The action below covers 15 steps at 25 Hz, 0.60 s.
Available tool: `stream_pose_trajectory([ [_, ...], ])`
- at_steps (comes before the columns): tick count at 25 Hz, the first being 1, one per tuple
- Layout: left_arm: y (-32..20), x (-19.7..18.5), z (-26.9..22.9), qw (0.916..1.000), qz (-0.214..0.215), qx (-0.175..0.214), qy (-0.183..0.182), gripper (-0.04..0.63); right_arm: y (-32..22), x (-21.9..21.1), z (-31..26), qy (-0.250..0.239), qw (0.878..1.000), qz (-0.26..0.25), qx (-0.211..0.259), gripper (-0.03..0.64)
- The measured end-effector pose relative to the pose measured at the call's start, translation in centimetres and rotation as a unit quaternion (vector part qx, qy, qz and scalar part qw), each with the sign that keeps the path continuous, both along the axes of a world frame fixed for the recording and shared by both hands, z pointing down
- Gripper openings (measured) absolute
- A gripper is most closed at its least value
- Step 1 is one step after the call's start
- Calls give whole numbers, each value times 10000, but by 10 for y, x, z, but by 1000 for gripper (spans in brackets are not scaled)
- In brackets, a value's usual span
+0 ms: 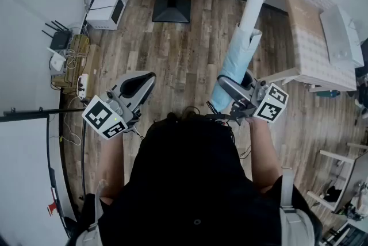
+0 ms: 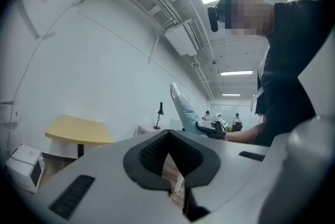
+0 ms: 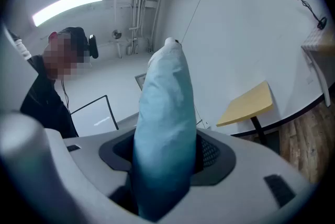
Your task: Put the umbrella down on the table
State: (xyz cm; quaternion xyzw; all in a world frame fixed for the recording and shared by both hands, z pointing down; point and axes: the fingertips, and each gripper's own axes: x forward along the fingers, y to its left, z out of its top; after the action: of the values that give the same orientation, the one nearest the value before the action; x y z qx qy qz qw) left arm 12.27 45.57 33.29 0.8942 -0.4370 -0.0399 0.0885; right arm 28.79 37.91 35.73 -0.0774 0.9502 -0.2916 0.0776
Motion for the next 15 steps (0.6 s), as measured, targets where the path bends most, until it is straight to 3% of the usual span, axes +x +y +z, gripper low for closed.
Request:
stream_pose_trajectory([
  [4, -10, 24, -15, 9997, 132, 193, -88, 12, -3, 28, 4, 76, 9998, 163, 90, 282],
  [15, -39, 95, 4, 9969, 703, -252, -241, 12, 11, 71, 7, -168, 9996, 69, 234, 282],
])
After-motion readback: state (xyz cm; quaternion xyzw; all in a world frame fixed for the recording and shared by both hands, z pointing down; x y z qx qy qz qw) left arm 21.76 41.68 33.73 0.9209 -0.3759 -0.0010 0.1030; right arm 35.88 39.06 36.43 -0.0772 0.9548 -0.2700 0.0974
